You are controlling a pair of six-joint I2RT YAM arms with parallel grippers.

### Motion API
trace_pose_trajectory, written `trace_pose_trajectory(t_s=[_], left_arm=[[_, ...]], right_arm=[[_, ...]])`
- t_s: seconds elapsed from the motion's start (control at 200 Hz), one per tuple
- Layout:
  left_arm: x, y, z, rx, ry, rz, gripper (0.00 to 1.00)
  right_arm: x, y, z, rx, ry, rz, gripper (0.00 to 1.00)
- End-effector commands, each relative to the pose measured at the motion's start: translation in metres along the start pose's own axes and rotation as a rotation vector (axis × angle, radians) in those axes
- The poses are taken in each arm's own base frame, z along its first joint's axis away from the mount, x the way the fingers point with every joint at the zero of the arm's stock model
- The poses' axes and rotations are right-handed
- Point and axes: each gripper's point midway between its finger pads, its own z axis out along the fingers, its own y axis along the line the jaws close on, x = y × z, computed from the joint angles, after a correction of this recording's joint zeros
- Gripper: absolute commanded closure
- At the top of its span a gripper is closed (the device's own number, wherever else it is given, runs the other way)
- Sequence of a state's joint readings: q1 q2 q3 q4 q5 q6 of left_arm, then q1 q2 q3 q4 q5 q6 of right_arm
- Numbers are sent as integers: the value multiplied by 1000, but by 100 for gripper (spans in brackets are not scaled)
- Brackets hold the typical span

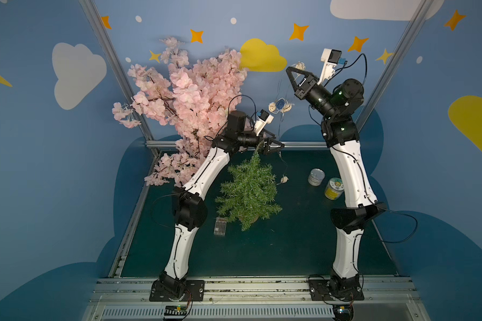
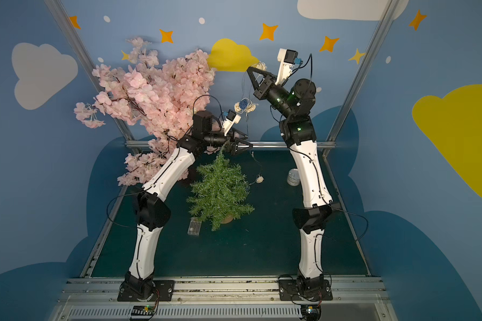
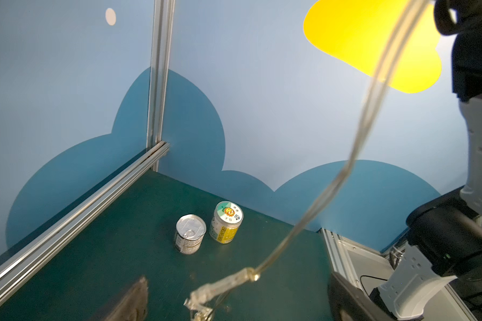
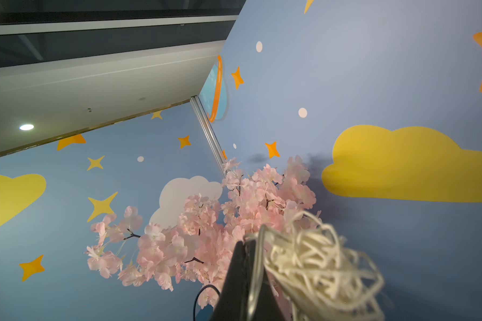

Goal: Remove string lights from the small christmas tree
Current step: Remove the light string from the Christmas tree.

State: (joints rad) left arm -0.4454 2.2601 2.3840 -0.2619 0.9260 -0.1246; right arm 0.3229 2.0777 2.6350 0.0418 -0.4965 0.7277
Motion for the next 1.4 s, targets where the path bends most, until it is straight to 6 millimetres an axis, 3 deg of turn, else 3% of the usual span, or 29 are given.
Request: trace_pose_trajectory(t_s=[0.0, 0.29, 0.541, 0.656, 0.711, 0.786, 0.826, 0.986, 1.097, 1.257, 1.392], left_arm=[[3, 0, 9, 76, -25, -10, 0], [-1, 0, 14, 147, -59, -97, 2], [-6, 7, 23, 131, -117, -109, 0], [-7, 5, 26, 163, -132, -139, 6], [-10, 5, 26, 177, -143, -157, 17], [-12, 3, 27, 190, -149, -181, 48], [-13, 4, 27, 187, -149, -195, 59], [-21, 0, 25, 180, -159, -202, 77], [-25, -1, 23, 163, -159, -213, 96], [-26, -3, 16, 108, -129, -232, 97], [-21, 1, 6, -36, -76, -210, 97]], right_arm=[[-16, 15, 1, -42, -66, -11, 100], [-16, 18, 3, -53, -84, 1, 100], [-21, 33, 4, -91, -110, 20, 100], [-23, 36, 3, -91, -111, 13, 100], [-23, 36, 2, -90, -109, 12, 100], [-23, 37, 2, -90, -108, 11, 100], [-23, 37, 2, -88, -106, 12, 100], [-24, 40, 1, -96, -108, 20, 100], [-23, 41, -1, -94, -94, 14, 100], [-23, 42, -11, -69, -75, -13, 100], [-20, 26, -26, -1, -47, -31, 100]])
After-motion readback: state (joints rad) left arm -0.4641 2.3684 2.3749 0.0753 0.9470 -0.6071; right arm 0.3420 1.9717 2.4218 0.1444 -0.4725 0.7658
